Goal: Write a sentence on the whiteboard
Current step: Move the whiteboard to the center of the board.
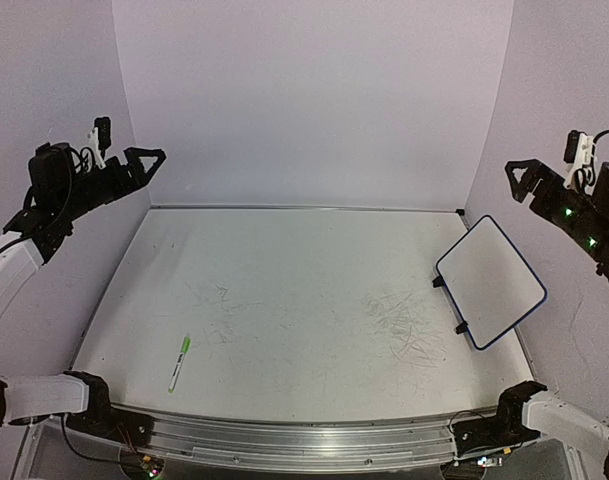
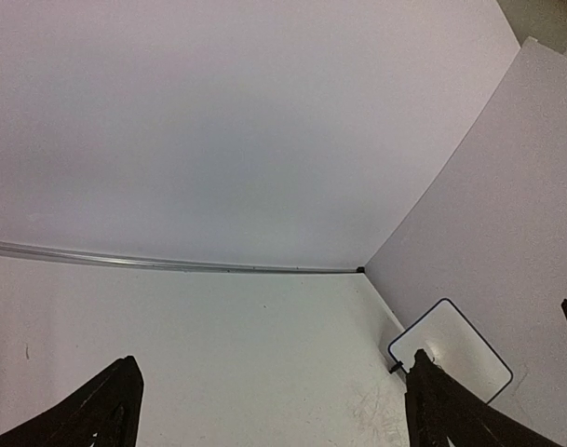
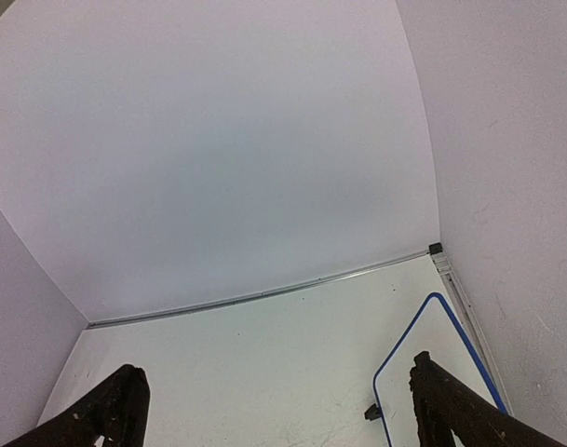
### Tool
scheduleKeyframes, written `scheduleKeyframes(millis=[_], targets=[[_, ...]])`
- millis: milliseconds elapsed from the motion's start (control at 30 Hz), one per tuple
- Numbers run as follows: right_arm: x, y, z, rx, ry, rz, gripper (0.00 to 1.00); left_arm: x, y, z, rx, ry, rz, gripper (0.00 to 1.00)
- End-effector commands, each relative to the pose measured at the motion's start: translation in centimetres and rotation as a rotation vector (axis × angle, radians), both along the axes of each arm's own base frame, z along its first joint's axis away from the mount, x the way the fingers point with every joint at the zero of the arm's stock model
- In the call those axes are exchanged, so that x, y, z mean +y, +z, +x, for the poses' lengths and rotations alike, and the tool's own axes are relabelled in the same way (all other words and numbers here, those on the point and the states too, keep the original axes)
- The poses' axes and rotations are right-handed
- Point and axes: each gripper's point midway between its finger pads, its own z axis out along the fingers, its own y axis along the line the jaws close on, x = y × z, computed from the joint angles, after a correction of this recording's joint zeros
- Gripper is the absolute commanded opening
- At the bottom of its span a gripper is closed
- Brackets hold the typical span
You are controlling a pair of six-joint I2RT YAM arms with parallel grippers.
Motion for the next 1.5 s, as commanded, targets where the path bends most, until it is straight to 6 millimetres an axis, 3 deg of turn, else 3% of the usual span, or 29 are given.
scheduleKeyframes(millis=[0,267,467,633,867,1067,1267,1467], targets=[[-0.8,-0.1,0.5,0.002,-0.049,-0.026,0.98,-2.2,2.6,-0.4,-0.05,-0.121,-0.021,0.99],[-2.5,-3.9,2.0,0.076,-0.158,-0.086,0.98,-7.0,0.3,1.6,0.009,-0.18,0.045,0.99],[0.3,-6.7,3.9,0.166,-0.028,-0.063,0.98,-9.0,-0.7,3.7,0.046,-0.208,0.077,0.99],[3.1,-9.4,5.3,0.243,0.072,-0.01,0.98,-9.2,-2.2,4.9,0.067,-0.194,0.112,1.0],[8.8,-13.8,6.8,0.359,0.14,-0.024,0.98,-9.0,-4.7,4.9,0.092,-0.167,0.184,0.99],[12.0,-18.0,7.9,0.461,0.147,-0.016,0.98,-8.5,-6.0,4.5,0.092,-0.132,0.25,0.99],[11.5,-22.1,8.9,0.562,0.027,0.006,0.98,-7.5,-5.7,4.0,0.066,-0.073,0.292,0.99],[7.6,-25.1,9.4,0.616,-0.317,0.127,0.98,-7.0,-5.2,3.7,0.048,-0.048,0.299,0.99]])
